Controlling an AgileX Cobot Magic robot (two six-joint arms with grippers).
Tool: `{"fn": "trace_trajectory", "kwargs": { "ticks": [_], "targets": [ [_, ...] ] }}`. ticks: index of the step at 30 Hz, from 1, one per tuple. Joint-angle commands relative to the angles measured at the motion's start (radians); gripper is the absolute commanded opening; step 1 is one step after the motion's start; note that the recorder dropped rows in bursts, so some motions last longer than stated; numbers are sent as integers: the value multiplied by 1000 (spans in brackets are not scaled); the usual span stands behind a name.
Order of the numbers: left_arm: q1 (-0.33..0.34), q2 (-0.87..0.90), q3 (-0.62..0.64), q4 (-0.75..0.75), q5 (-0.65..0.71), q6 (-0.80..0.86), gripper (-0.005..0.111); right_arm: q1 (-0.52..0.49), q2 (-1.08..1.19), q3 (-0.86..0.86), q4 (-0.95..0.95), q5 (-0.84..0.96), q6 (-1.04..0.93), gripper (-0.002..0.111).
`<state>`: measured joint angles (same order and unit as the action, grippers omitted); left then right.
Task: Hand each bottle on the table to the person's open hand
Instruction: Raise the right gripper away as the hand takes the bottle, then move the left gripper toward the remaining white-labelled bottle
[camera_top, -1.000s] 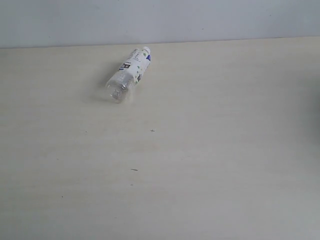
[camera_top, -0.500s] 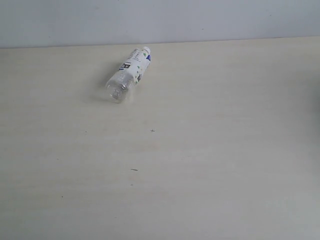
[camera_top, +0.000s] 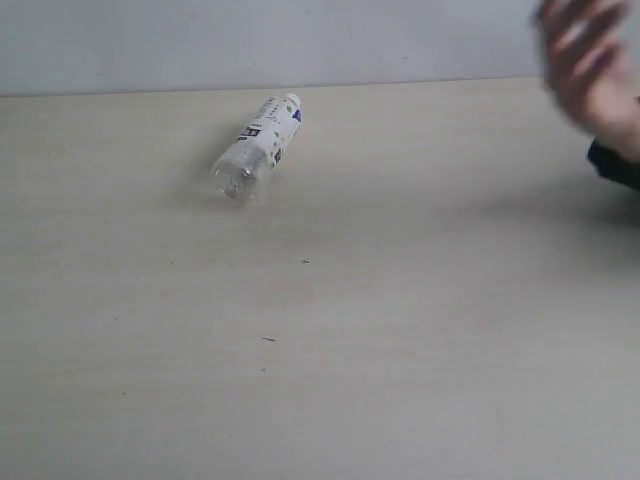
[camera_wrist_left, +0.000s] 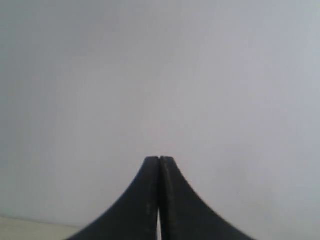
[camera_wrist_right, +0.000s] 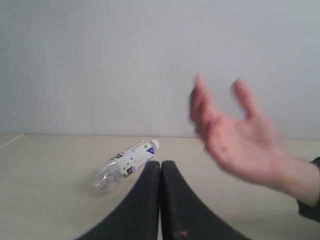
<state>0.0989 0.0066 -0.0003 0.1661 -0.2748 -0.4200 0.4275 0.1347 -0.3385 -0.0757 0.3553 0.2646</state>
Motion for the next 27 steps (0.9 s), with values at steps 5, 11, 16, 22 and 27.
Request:
{"fn": "trace_trajectory", "kwargs": {
  "ticks": [5, 11, 16, 22, 27],
  "targets": [
    [-7, -7, 0, 3, -43, -428, 0, -3, -6, 7, -1, -3, 0, 0],
    [-7, -4, 0, 7, -173, -410, 0, -3, -6, 7, -1, -3, 0, 0],
    [4, 134, -60, 7, -177, -335, 0, -3, -6, 7, -1, -3, 0, 0],
    [9, 492, -252, 35, -227, -304, 0, -3, -6, 7, -1, -3, 0, 0],
    [9, 822, -457, 283, -227, -371, 0, -3, -6, 7, -1, -3, 0, 0]
  ]
}}
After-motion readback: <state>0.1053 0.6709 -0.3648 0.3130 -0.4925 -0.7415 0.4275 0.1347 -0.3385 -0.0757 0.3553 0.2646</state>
